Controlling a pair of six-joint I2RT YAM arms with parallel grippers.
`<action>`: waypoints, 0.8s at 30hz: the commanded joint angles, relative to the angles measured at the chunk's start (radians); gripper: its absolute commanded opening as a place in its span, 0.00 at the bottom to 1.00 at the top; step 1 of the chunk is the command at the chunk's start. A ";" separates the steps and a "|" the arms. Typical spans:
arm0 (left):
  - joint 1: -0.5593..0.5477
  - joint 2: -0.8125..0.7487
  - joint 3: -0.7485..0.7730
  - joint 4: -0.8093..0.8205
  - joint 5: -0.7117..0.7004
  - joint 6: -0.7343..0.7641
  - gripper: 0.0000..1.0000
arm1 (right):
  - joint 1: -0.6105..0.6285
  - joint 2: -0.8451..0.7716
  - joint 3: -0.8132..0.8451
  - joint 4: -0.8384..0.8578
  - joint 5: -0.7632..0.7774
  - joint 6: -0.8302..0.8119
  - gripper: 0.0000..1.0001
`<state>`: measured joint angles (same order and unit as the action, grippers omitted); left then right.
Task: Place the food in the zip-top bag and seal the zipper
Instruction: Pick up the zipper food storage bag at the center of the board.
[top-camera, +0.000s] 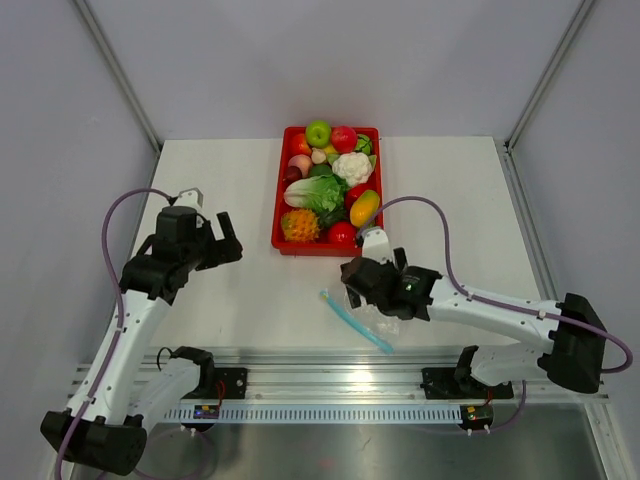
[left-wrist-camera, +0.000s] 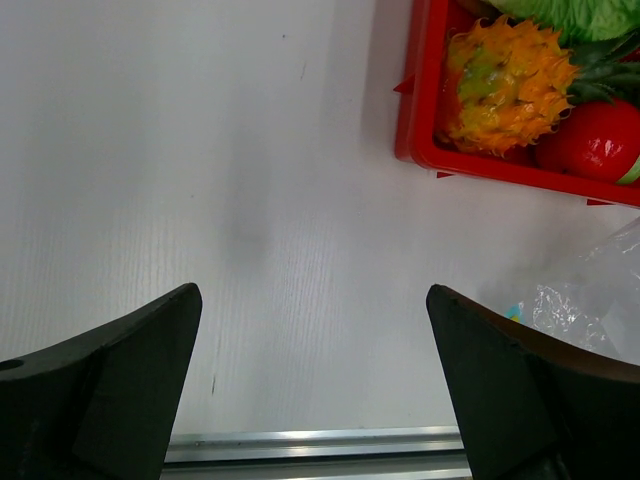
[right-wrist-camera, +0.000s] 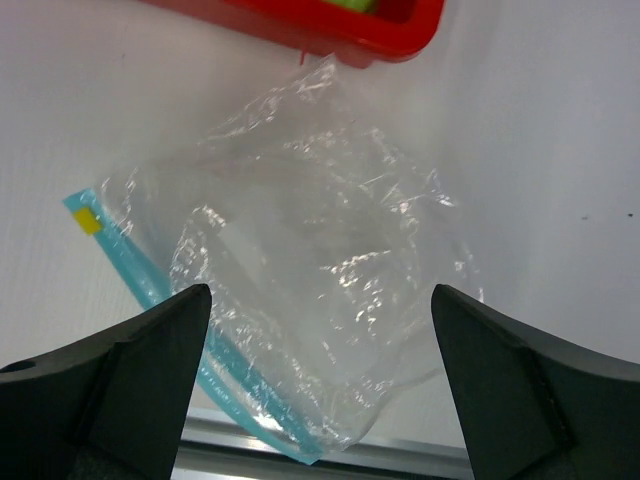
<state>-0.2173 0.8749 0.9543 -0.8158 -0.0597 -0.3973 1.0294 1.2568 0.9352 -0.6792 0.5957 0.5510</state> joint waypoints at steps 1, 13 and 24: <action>-0.004 0.018 0.052 0.036 0.026 -0.012 0.99 | 0.115 0.015 0.045 -0.060 0.130 0.116 0.98; -0.004 0.056 0.055 0.046 0.054 -0.009 0.99 | 0.409 0.349 0.189 -0.285 0.239 0.272 0.88; -0.004 0.064 0.021 0.072 0.100 -0.005 0.99 | 0.413 0.495 0.189 -0.396 0.276 0.355 0.77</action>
<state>-0.2169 0.9329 0.9771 -0.8051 -0.0013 -0.4004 1.4399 1.7348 1.1084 -1.0069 0.7879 0.8295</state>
